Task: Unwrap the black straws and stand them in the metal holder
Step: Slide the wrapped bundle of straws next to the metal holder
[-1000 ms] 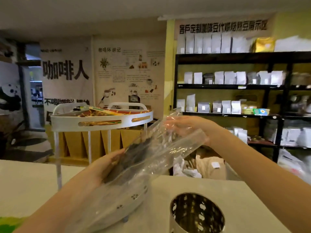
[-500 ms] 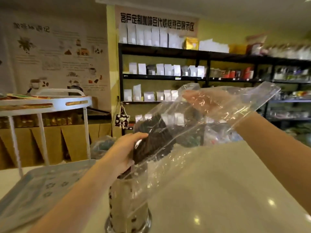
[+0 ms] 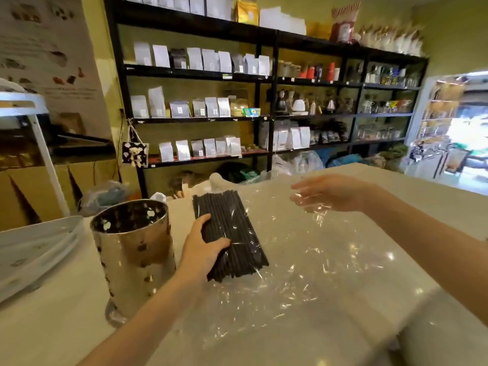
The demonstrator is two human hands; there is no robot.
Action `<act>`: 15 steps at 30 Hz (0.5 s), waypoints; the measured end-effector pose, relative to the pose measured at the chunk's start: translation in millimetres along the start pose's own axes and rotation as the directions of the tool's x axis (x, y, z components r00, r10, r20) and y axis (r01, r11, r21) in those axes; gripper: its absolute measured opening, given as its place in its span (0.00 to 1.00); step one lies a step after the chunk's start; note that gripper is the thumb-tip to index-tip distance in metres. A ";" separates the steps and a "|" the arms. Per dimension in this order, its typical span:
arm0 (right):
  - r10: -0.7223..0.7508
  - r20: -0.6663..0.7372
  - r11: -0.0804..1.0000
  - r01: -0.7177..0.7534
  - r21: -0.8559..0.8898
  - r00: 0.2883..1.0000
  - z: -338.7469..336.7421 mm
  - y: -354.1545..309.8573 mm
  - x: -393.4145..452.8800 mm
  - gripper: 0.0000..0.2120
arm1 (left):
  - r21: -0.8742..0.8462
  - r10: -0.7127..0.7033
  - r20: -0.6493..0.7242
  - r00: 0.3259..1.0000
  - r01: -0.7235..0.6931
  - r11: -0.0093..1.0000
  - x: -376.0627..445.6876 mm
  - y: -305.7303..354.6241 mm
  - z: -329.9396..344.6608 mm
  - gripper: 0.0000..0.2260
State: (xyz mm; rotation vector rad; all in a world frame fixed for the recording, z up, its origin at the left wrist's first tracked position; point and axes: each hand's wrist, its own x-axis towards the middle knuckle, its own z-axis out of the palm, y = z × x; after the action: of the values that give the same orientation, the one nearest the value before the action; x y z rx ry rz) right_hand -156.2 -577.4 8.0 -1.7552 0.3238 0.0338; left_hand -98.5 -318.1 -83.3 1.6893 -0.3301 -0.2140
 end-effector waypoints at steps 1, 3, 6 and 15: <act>0.031 0.020 0.997 -0.029 -0.069 0.999 -2.5 11.2 5.1 0.11 | 0.011 -0.011 -0.006 1.000 0.011 1.000 2.0 -7.1 1.4 0.27; 0.094 0.009 0.985 -0.091 -0.149 0.996 -3.2 31.2 15.1 0.12 | 0.052 -0.009 -0.007 1.000 0.009 0.999 5.6 -19.4 5.4 0.26; 0.156 -0.028 0.972 -0.158 -0.175 0.987 1.0 51.4 40.1 0.14 | 0.147 -0.005 -0.049 0.999 0.012 0.989 10.1 -35.1 10.9 0.26; 0.072 -0.304 0.933 -0.172 -0.317 0.950 32.1 82.0 114.1 0.20 | 0.418 0.053 -0.082 0.995 -0.014 0.908 21.5 -56.5 15.5 0.26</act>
State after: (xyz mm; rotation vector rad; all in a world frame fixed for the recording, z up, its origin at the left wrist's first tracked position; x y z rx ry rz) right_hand -61.0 -583.2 -100.0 -2.0849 0.6753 -0.0816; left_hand -78.0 -332.9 -140.4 2.1080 -0.3530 -0.0386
